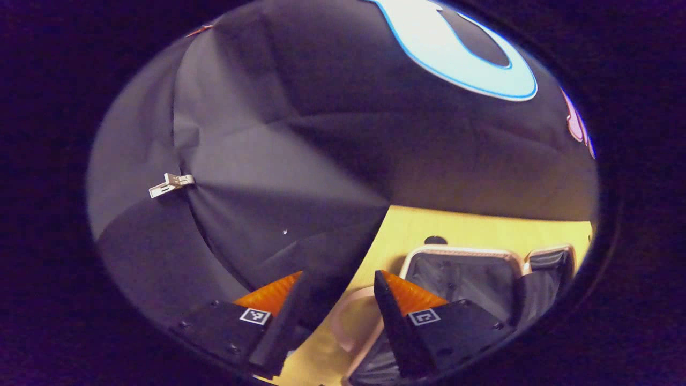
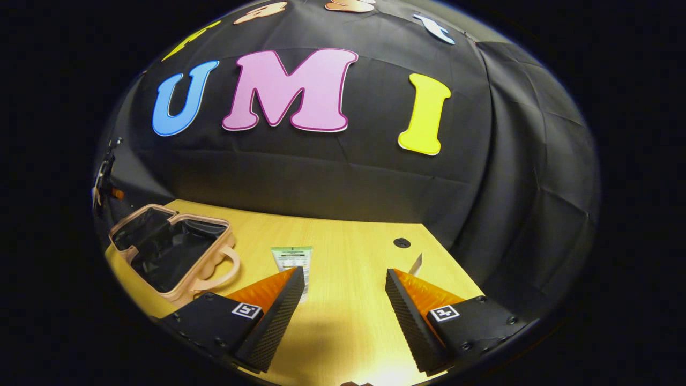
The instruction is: First open the suitcase, pack the skin care products into it, and then close the suitcase.
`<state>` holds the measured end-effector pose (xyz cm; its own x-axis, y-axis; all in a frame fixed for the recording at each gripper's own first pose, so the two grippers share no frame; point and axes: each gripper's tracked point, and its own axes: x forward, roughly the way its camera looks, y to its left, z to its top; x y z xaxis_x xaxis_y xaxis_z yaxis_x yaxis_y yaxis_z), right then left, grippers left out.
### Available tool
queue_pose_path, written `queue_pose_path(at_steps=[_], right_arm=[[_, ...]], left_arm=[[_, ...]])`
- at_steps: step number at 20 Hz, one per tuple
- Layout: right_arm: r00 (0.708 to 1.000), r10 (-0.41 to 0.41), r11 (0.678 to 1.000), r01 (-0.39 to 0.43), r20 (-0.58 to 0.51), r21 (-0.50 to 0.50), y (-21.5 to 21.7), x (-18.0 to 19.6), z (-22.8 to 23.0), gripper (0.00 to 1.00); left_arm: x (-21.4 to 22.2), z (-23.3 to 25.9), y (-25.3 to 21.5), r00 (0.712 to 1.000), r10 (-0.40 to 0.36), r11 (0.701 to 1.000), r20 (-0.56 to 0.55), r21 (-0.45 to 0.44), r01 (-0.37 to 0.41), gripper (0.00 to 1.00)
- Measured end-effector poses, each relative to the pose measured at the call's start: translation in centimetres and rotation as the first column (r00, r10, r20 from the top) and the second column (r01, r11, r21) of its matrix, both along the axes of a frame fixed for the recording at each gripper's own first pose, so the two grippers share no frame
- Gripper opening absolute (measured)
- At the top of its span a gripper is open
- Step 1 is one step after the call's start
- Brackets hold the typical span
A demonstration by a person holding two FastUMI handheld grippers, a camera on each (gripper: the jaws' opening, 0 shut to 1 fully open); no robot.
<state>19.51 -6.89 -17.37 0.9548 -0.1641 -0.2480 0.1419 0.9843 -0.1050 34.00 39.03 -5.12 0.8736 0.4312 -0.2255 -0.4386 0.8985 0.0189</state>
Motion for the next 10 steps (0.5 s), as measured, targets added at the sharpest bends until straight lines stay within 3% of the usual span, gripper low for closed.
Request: queue_pose_path(at_steps=[1,2,5,7,10], right_arm=[[1.000,-0.016,1.000,0.015,0.006,0.027,-0.7,0.4,-0.3,0.97],[0.999,-0.045,0.998,0.044,0.011,0.053,-1.4,0.9,-0.7,0.97],[0.996,-0.087,0.990,0.089,-0.031,0.111,-3.0,1.4,-2.7,0.97],[0.995,-0.090,0.992,0.092,-0.033,0.089,-4.2,1.6,-3.2,0.97],[0.993,-0.110,0.990,0.113,-0.046,0.084,-5.9,1.8,-4.5,0.97]], left_arm=[[-0.9,0.9,-1.9,0.997,-0.004,1.000,0.071,0.011,0.003,0.85],[-2.0,0.9,-4.0,0.993,0.004,1.000,0.119,0.026,-0.007,0.98],[-5.0,0.8,-11.5,0.980,-0.028,0.996,0.199,0.087,0.011,0.99],[-6.0,0.6,-17.8,0.974,-0.082,0.993,0.210,0.102,0.061,0.99],[-7.7,-0.9,-26.7,0.974,-0.082,0.993,0.211,0.103,0.061,0.97]])
